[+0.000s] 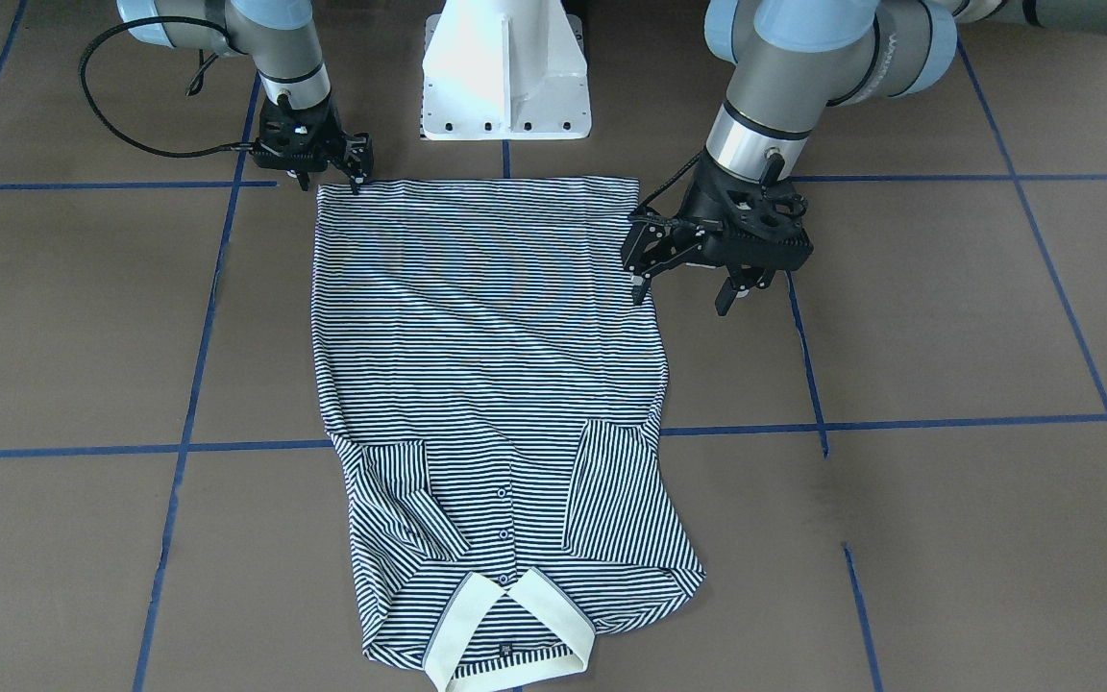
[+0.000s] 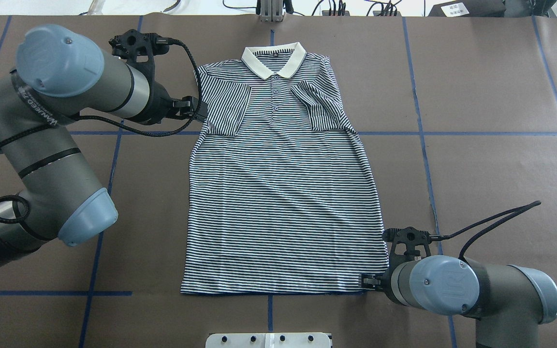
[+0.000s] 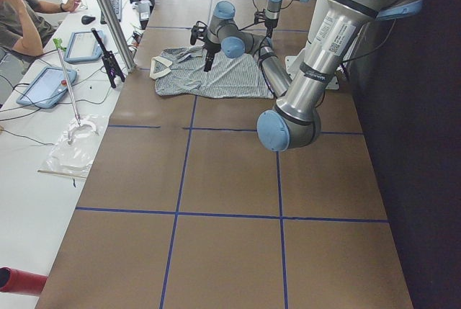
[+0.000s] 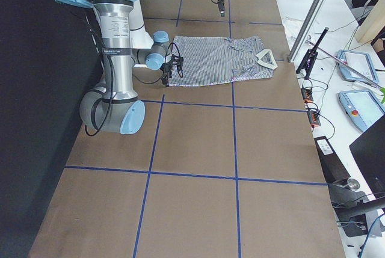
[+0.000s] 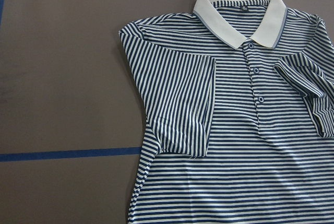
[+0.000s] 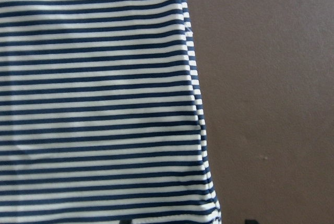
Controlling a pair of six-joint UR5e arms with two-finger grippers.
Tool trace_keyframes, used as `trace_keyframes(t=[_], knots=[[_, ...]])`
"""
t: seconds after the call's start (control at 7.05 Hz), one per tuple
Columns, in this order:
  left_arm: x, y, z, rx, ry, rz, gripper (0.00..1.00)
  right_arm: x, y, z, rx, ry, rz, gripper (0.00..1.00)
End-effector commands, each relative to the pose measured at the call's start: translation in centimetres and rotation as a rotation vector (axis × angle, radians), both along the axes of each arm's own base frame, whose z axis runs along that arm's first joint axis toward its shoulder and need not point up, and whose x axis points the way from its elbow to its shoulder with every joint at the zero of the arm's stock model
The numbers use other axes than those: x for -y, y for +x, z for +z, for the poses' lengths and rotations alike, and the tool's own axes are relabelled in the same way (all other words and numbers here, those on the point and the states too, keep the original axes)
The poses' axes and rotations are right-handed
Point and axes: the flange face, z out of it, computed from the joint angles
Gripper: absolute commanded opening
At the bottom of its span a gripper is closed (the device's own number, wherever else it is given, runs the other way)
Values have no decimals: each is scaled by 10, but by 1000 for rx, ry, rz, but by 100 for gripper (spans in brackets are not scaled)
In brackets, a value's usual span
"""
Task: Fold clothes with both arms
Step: 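Grasp the hem corner with the right gripper while the left moves to the other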
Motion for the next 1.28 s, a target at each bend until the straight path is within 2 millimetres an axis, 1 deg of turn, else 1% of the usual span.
trace_keyframes(t=[0.0,0.28,0.43,0.57,0.71,0.85,0.99,1.14], knots=[[-1,0,-2,-3,2,0,100,3,0,3,-6,2,2,77],[-1,-1,-2,-3,2,0,100,11,4,4,-11,3,17,77],[-2,-1,-3,-6,3,1,100,11,3,5,-12,3,17,74],[-1,-3,-4,-7,4,-2,100,11,3,5,-12,3,17,62],[-1,-3,-3,-6,3,-2,100,11,3,4,-11,2,18,39],[-2,-2,-4,-7,4,-1,100,12,3,3,-7,-2,28,10],[-2,-2,-4,-7,4,-1,100,11,2,4,-9,-2,26,0],[-1,-1,-3,-4,2,-1,100,11,3,3,-8,-1,27,0]])
